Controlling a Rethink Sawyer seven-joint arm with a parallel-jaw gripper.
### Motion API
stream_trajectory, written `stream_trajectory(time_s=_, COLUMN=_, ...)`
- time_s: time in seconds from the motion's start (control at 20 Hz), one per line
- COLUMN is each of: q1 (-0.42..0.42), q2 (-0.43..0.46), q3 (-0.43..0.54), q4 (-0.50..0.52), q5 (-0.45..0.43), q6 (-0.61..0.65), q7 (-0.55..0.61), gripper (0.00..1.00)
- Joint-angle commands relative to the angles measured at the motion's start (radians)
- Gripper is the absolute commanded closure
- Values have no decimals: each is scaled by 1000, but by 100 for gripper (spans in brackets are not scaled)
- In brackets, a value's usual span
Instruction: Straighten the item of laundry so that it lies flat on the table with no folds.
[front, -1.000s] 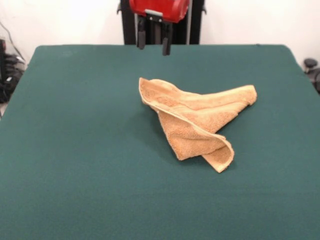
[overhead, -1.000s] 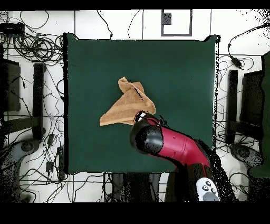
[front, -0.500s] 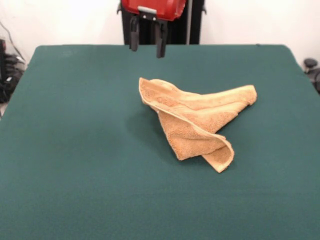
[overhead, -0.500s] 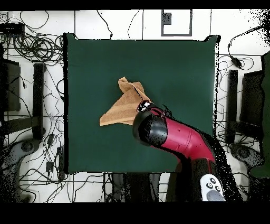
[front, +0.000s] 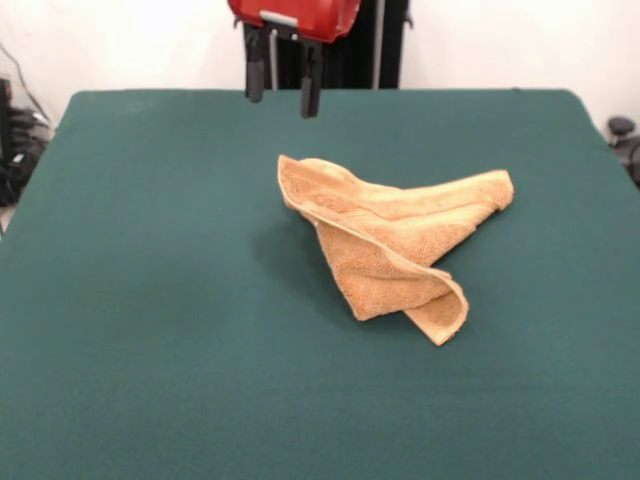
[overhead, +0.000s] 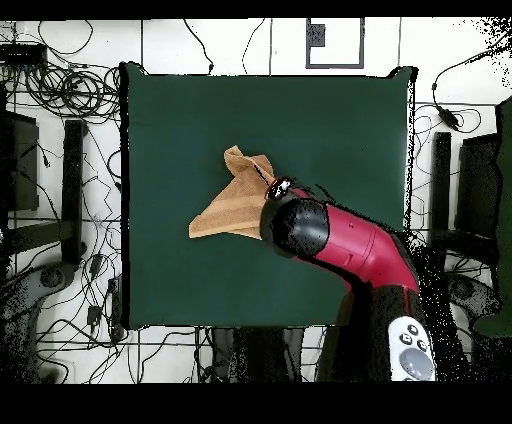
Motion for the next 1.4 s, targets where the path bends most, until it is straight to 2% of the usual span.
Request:
stream_trajectory(time_s=0.05, q1=15, q2=85, q3=53, q4=-81, q5=36, q6=128, q7=145, gripper=0)
stream_trajectory(time_s=0.2, q1=9, q2=96, q3=61, q4=-93, q5=24, q6=135, q7=124, gripper=0)
stream_trajectory(time_s=0.5, q1=-24, q2=131, q3=102, q4=-48, q5=21, q6=34, q7=107, gripper=0)
stream_trajectory(time_s=1.15, q1=-46, q2=188, q3=165, q4=71, q5=42, q6=-209, q7=197, gripper=0)
stream_trajectory(time_s=1.4, q1=-26, q2=185, q3=162, q4=96, q5=71, q6=-240, q7=230, gripper=0)
